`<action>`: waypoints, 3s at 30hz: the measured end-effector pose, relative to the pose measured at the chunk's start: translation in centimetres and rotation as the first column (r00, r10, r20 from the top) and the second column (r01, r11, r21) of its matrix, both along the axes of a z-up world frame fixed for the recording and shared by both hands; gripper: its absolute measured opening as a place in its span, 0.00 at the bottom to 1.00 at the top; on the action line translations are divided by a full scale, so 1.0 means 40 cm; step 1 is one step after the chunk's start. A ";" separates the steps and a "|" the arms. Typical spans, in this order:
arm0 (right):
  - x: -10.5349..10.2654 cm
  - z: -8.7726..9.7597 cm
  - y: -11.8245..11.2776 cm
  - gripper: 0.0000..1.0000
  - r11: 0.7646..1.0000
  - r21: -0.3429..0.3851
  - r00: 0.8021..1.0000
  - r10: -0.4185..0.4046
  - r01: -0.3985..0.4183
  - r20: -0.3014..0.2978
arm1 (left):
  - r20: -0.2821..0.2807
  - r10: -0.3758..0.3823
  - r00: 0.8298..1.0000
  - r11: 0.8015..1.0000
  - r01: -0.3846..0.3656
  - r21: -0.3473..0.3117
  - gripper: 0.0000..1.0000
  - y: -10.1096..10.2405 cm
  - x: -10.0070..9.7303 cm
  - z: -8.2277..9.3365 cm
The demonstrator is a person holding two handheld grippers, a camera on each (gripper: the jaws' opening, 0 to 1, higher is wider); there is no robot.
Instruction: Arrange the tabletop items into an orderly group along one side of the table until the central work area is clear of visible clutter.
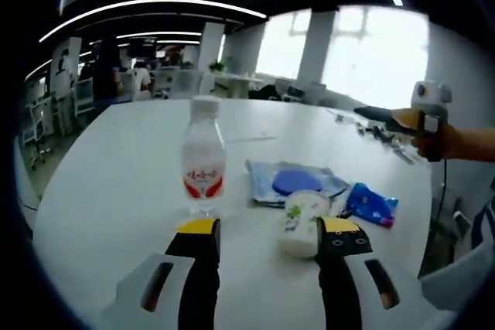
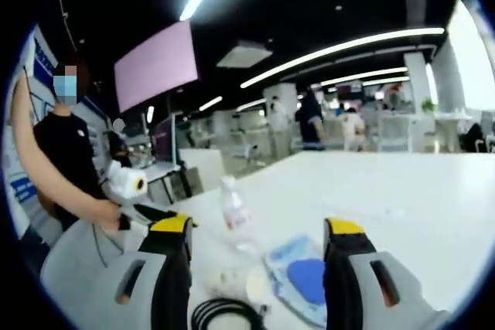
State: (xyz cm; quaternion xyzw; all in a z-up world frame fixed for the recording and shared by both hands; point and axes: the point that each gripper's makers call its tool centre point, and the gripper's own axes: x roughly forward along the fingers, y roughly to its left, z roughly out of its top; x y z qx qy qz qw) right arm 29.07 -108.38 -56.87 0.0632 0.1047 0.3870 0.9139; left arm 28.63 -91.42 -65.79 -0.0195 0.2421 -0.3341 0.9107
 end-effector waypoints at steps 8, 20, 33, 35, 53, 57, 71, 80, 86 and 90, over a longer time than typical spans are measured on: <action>-0.006 -0.033 -0.031 0.67 0.997 -0.060 0.998 0.055 -0.056 -0.022 | -0.012 0.006 1.000 1.000 -0.006 0.007 0.48 -0.057 0.041 -0.001; -0.015 -0.107 -0.112 0.66 0.997 -0.071 0.989 -0.007 -0.003 -0.149 | -0.032 -0.022 0.999 0.999 0.023 0.031 0.46 -0.144 0.071 -0.015; 0.011 -0.162 -0.177 0.65 0.993 -0.036 0.951 -0.118 0.112 -0.286 | -0.077 -0.015 0.997 0.993 0.024 0.115 0.44 -0.230 0.150 -0.054; 0.017 -0.169 -0.178 0.65 0.992 -0.035 0.947 -0.124 0.120 -0.295 | -0.083 -0.016 0.996 0.992 0.026 0.121 0.45 -0.234 0.160 -0.058; 0.048 -0.278 -0.190 0.61 0.989 -0.028 0.898 -0.144 0.145 -0.417 | -0.217 0.068 0.974 0.970 -0.014 0.242 0.43 -0.238 0.205 -0.154; 0.063 -0.301 -0.193 0.61 0.987 -0.024 0.884 -0.151 0.157 -0.442 | -0.226 0.081 0.971 0.966 -0.020 0.259 0.43 -0.240 0.216 -0.168; 0.104 -0.387 -0.222 0.51 0.966 -0.030 0.798 -0.230 0.257 -0.557 | -0.271 0.097 0.958 0.954 -0.013 0.298 0.46 -0.259 0.239 -0.207; 0.118 -0.404 -0.243 0.45 0.932 0.035 0.731 -0.259 0.360 -0.631 | -0.309 0.149 0.939 0.956 -0.057 0.287 0.50 -0.250 0.249 -0.235; 0.111 -0.435 -0.228 0.32 0.937 -0.002 0.698 -0.262 0.350 -0.667 | -0.329 0.143 0.933 0.957 -0.045 0.288 0.37 -0.249 0.253 -0.247; 0.108 -0.458 -0.213 0.14 0.939 -0.042 0.671 -0.275 0.342 -0.688 | -0.331 0.143 0.933 0.946 -0.030 0.323 0.18 -0.234 0.246 -0.255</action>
